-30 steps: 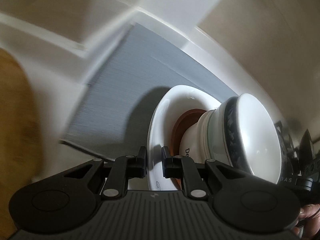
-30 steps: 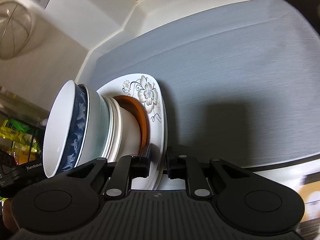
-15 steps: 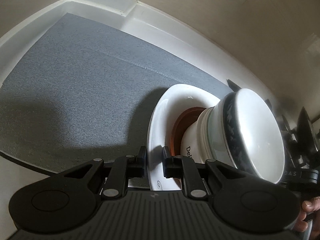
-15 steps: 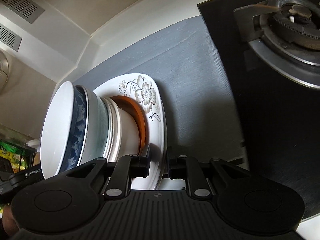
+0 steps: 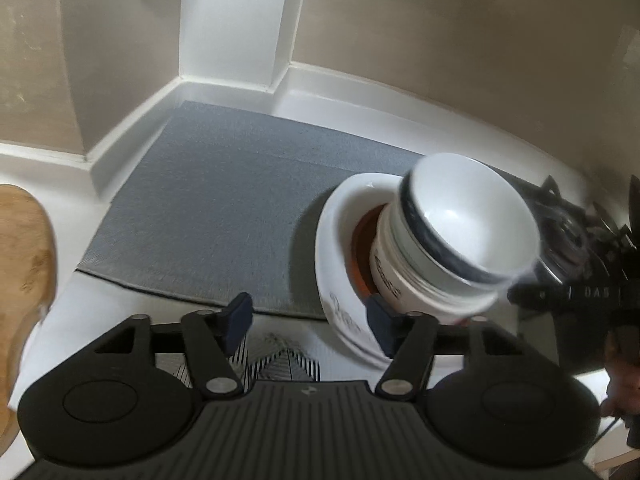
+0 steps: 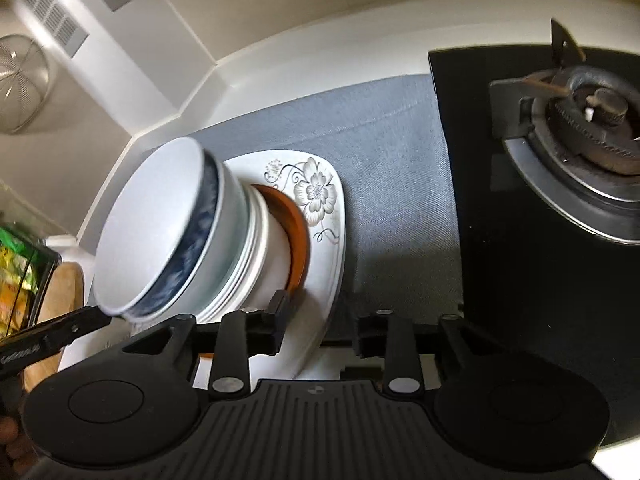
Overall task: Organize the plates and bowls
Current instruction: 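Open both grippers and release the bowl stack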
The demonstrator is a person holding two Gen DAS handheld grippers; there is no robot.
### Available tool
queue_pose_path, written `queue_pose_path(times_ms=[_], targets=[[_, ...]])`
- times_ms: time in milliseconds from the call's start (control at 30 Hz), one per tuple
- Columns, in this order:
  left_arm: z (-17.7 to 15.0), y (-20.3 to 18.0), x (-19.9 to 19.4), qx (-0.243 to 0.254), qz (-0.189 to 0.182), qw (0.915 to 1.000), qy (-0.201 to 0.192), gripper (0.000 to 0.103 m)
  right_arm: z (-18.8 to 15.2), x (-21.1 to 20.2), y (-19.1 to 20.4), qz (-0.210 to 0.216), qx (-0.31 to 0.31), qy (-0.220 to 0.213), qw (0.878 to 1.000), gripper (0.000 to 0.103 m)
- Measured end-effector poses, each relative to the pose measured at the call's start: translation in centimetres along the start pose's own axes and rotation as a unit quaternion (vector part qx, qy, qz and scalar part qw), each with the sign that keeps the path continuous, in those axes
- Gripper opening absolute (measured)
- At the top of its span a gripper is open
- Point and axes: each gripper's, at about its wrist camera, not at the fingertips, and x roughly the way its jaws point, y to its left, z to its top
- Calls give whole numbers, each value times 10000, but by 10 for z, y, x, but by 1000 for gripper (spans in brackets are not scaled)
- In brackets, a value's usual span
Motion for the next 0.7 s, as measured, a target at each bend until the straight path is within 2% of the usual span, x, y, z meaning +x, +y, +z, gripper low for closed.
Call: queue_pose_path(times_ms=[167,267,333,400,533,700], targets=[[-9,-3,-26,196,-25,9995,-240,81,-13,-24,8,-172,-63,-240,9995,56],[-5,-10,-40,385,-105,9980,-489,85,-22,-37,18,-394,-132,-346,9985,68],[-1,-13,-48,579,-151,9969,-504,88,-27,-44,27,-621,-121,-393,9972,74],[2,-13,-53,691,-279,9958,-532,103,-31,-48,36,-747,8,-451,9962,79],[2,-10,-49,757,-547,9954,-234,103,-43,-56,62,-970,-257,-661,9928,92],[-4,-13,-47,866,-345,9956,56,103,-61,-70,80,-1276,-353,-799,9880,100]])
